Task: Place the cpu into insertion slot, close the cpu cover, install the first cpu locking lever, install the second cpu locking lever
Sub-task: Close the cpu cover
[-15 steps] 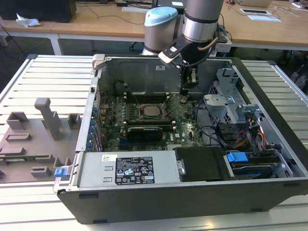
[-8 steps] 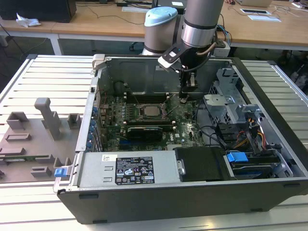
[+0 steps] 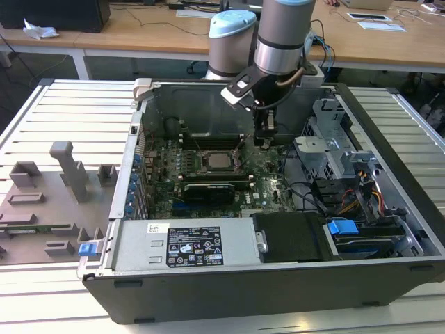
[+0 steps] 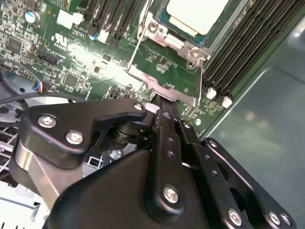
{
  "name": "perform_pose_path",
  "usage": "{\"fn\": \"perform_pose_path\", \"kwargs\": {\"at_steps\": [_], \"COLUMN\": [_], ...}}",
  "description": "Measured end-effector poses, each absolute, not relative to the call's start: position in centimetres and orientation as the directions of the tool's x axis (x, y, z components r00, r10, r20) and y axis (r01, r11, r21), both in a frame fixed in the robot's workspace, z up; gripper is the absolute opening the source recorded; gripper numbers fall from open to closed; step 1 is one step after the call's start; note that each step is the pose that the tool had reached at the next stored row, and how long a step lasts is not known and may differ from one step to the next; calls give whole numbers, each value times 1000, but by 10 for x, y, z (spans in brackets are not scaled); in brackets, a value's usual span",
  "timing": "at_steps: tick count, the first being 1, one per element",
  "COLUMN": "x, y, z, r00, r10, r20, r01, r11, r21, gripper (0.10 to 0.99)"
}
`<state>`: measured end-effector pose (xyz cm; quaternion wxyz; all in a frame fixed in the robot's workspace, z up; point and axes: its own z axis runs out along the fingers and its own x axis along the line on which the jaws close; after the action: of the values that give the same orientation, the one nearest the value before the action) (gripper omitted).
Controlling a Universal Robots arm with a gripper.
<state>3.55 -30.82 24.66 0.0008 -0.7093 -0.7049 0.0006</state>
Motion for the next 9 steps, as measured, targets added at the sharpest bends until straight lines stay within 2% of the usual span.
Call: {"fn": "perform_pose_path", "kwargs": {"at_steps": [9], "x": [15], "y": [-308], "z": [245], "r00": [6], "r10": [1000], "r20": [0], "r01": [1000], "r11": [-6], "r21": [-2], "gripper": [102]}}
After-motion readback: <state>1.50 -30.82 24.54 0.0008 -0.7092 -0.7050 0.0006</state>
